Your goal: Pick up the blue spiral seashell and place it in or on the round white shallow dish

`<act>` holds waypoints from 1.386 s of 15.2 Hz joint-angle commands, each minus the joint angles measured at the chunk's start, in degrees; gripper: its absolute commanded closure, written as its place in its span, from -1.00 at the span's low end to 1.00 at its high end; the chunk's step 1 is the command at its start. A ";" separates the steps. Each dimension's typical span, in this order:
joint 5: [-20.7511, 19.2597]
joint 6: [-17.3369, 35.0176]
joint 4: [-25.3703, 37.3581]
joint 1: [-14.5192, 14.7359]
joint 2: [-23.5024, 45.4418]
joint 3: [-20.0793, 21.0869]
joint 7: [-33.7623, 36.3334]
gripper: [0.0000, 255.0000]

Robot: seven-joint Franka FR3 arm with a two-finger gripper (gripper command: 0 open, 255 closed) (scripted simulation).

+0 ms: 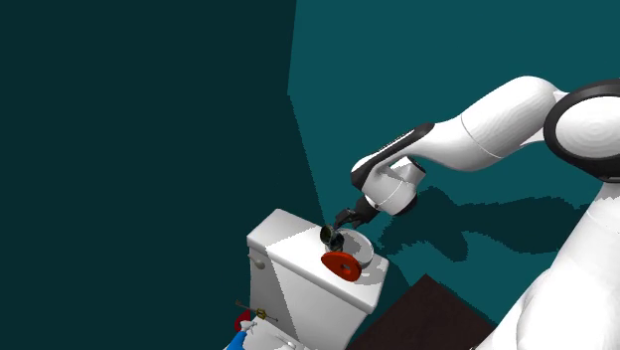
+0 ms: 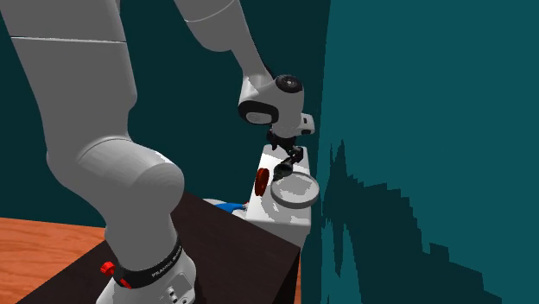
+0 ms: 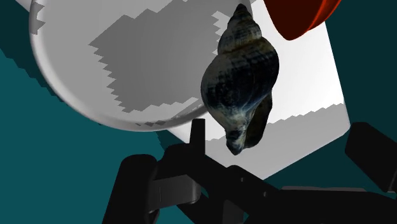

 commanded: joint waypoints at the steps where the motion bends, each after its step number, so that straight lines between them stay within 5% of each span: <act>1: 0.10 0.02 0.02 0.00 0.04 0.02 -0.08 -1.00; 3: 0.07 0.02 0.01 0.00 0.03 0.01 -0.05 -1.00; 4: 0.07 0.02 0.01 0.00 0.03 0.01 -0.05 1.00; 13: 0.07 0.02 0.01 0.00 0.03 0.01 -0.05 1.00; 14: 0.07 0.02 0.01 0.00 0.03 0.01 -0.05 -1.00; 16: -43.11 -0.41 1.68 10.45 4.65 -9.32 42.11 -1.00; 17: -51.89 -3.67 3.84 16.00 6.85 -14.42 51.12 -1.00; 18: -47.74 -3.31 4.19 20.28 8.28 -18.14 48.10 -1.00; 21: -43.45 -1.70 5.03 20.23 11.21 -17.42 44.93 -1.00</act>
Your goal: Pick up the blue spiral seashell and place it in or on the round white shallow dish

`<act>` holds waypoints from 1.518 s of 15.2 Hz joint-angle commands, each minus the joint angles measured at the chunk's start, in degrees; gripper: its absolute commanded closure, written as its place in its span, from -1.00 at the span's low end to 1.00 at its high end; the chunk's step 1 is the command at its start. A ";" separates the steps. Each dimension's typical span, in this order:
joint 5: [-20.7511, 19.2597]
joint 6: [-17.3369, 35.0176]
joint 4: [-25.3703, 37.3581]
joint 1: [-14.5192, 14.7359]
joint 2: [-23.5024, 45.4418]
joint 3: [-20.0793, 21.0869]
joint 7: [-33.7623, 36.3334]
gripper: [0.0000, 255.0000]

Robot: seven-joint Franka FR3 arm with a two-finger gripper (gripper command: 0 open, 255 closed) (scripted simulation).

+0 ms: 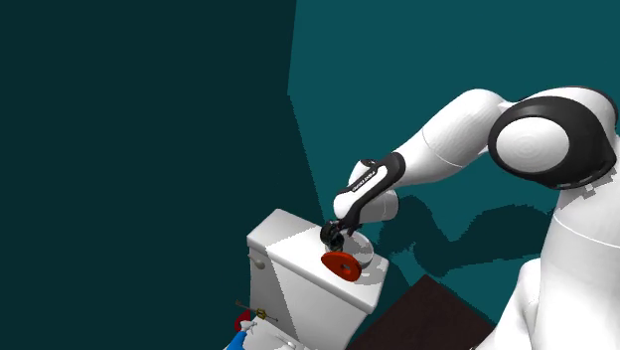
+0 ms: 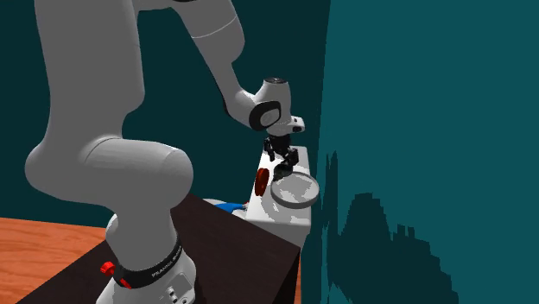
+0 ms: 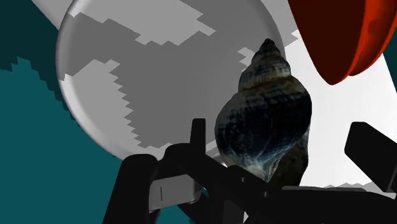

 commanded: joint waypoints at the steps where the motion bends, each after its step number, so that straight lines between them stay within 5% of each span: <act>1: 0.44 0.82 0.72 -0.07 1.90 0.45 0.18 -1.00; 11: 2.63 2.25 1.52 -1.77 4.16 2.53 -1.50 -1.00; 12: 2.63 2.25 1.52 -1.77 4.16 2.53 -1.50 1.00; 23: 1.02 1.01 1.15 -0.47 2.56 0.90 -0.28 1.00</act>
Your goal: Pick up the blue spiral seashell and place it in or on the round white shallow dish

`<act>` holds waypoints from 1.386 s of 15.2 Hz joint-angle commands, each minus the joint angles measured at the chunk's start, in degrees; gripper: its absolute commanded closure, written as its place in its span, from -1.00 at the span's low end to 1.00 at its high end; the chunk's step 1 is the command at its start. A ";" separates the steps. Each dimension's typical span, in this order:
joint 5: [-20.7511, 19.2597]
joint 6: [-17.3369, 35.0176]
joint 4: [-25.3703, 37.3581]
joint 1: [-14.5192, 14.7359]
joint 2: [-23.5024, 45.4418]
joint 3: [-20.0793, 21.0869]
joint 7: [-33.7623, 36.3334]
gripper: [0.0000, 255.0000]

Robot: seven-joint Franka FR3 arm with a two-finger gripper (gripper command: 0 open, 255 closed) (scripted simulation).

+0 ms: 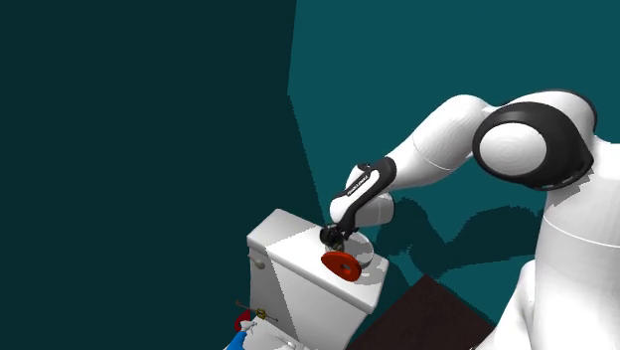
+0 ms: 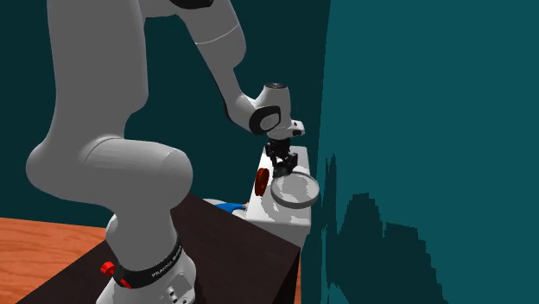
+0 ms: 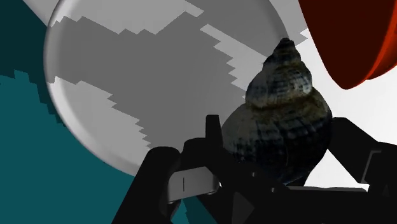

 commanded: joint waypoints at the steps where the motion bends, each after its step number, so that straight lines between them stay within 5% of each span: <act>1: -1.54 -1.12 -0.38 1.17 -1.47 -1.47 1.14 1.00; 11: -11.07 -7.59 -1.18 6.14 -9.46 -8.13 8.06 1.00; 17: -14.27 -7.84 -5.64 1.75 -14.98 -12.62 1.58 1.00; 21: -8.64 -4.93 -5.62 0.63 -11.27 -10.61 -2.50 1.00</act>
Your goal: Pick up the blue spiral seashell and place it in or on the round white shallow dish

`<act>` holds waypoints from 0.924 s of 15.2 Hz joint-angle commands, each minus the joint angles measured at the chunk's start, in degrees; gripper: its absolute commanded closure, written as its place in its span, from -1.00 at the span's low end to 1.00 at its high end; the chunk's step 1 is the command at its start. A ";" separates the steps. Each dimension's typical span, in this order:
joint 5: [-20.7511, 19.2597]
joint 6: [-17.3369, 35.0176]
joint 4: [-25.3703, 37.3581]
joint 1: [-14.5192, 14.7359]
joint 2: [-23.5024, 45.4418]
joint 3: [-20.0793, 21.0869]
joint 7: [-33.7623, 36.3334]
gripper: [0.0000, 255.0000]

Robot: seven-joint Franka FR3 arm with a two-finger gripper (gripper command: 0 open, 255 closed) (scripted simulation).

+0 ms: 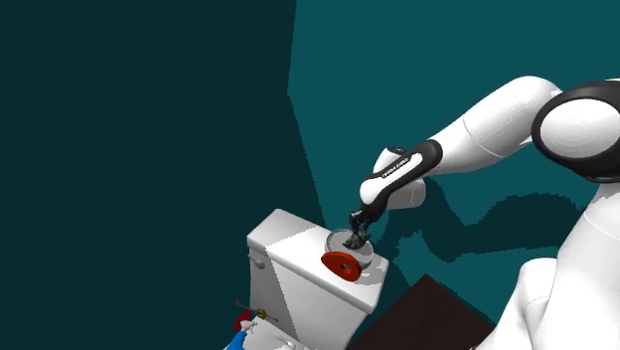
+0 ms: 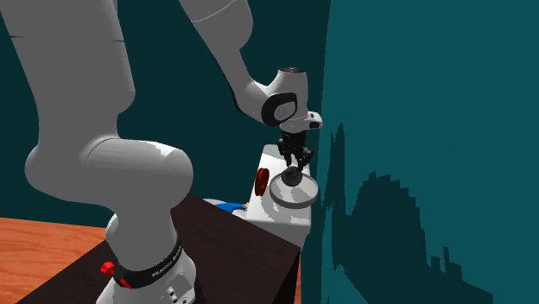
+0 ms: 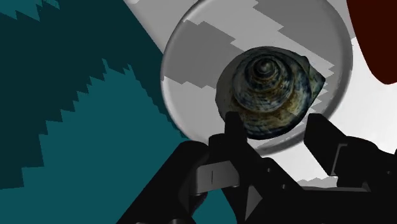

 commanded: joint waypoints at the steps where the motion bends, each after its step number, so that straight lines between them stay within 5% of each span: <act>1: 2.95 1.38 0.09 -0.69 1.94 1.26 -2.09 1.00; 10: 14.86 7.14 1.46 -6.73 9.93 9.51 -11.01 1.00; 14: 15.54 8.37 1.76 -9.30 11.18 12.28 -11.61 1.00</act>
